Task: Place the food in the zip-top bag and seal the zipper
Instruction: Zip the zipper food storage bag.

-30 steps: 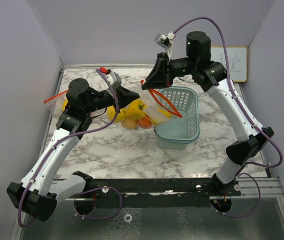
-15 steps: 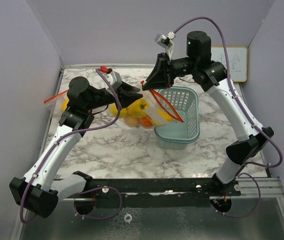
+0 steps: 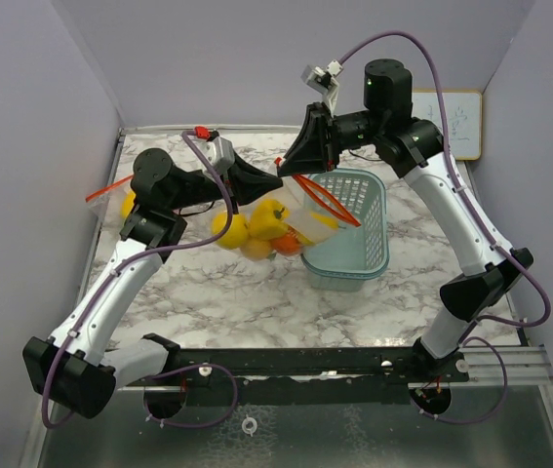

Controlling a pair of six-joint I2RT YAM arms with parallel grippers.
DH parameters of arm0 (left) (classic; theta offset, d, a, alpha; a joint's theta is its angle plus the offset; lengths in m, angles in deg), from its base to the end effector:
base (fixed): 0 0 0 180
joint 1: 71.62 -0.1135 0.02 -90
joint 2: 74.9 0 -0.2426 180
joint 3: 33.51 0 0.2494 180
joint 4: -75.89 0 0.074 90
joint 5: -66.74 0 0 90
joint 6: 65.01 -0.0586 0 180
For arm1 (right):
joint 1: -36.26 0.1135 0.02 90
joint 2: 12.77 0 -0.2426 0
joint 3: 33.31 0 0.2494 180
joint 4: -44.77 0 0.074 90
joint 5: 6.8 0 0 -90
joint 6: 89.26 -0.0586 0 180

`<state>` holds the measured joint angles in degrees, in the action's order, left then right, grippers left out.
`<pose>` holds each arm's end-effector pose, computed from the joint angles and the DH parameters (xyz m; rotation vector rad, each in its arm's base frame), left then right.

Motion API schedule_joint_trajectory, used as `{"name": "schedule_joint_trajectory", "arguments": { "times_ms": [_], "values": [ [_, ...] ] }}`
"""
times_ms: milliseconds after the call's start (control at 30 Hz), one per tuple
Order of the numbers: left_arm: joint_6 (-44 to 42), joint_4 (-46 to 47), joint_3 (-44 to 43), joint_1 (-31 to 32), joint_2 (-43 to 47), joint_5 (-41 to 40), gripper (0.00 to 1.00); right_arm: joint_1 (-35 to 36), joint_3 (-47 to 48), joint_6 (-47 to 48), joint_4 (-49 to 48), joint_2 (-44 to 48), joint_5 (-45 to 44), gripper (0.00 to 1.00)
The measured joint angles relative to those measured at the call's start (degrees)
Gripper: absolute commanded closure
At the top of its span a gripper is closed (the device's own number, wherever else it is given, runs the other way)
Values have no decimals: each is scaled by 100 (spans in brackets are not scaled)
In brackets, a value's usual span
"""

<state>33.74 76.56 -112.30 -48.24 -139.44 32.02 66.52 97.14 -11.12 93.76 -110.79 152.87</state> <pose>0.2206 -0.1479 0.4216 1.0065 1.1341 -1.0818 0.2788 0.2263 0.4606 -1.1780 1.5842 1.6076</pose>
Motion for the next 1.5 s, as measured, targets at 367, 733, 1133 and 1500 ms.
{"name": "schedule_joint_trajectory", "arguments": {
  "times_ms": [367,733,1133,1500],
  "values": [
    [-98,-568,-393,13,-160,-726,100,-7,66,267,162,-24,-157,94],
    [-170,-1097,-577,68,-173,-1657,100,-4,37,796,341,-2,-1182,92],
    [-157,-1091,-575,28,-146,-1867,100,26,-153,1060,503,120,-1974,38],
    [-13,-671,-575,-17,24,-1886,100,-35,-66,859,-72,267,-2205,24]
  ]
}}
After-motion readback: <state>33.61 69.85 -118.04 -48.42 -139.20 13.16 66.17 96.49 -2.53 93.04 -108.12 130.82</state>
